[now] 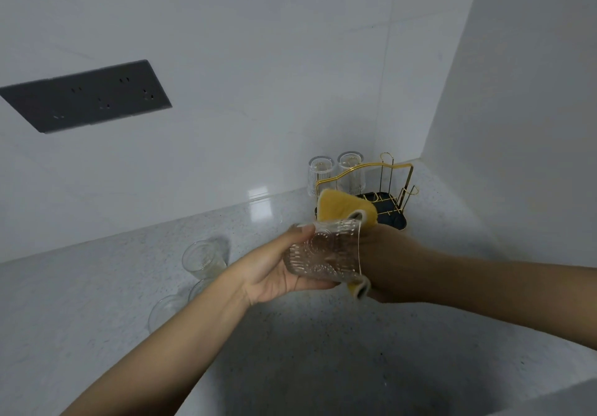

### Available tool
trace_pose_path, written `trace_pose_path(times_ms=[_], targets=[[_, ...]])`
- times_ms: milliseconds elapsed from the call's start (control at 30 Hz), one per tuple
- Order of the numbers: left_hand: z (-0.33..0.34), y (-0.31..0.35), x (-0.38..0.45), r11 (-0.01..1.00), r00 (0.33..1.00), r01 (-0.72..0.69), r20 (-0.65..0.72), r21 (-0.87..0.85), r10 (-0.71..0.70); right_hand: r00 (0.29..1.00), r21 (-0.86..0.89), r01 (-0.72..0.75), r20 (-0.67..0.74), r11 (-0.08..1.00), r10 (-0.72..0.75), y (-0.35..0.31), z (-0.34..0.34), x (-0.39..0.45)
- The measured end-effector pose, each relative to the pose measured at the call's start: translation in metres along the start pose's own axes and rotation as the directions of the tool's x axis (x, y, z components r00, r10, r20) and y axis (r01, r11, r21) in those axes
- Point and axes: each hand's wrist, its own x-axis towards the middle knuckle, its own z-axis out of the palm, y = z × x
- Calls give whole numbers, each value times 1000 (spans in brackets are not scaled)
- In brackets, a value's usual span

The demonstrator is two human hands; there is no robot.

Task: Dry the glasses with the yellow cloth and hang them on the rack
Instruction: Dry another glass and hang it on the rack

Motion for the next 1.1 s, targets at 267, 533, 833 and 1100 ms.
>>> trace_pose_path(times_ms=[267, 533, 833, 1100], targets=[[-1, 4, -1, 997, 997, -37, -61, 66, 41, 973, 411, -217, 169, 886, 160, -21, -16, 6], [9, 0, -2, 971, 965, -237, -119, -14, 233, 791, 858, -490, 513, -156, 335, -8, -32, 12], [6, -6, -2, 962, 960, -260, -130, -85, 248, 752, 715, -651, 560, 256, 348, -5, -43, 27], [6, -5, -3, 944, 939, -325, -131, -48, 317, 796, 878, -449, 478, -168, 372, -7, -32, 18]])
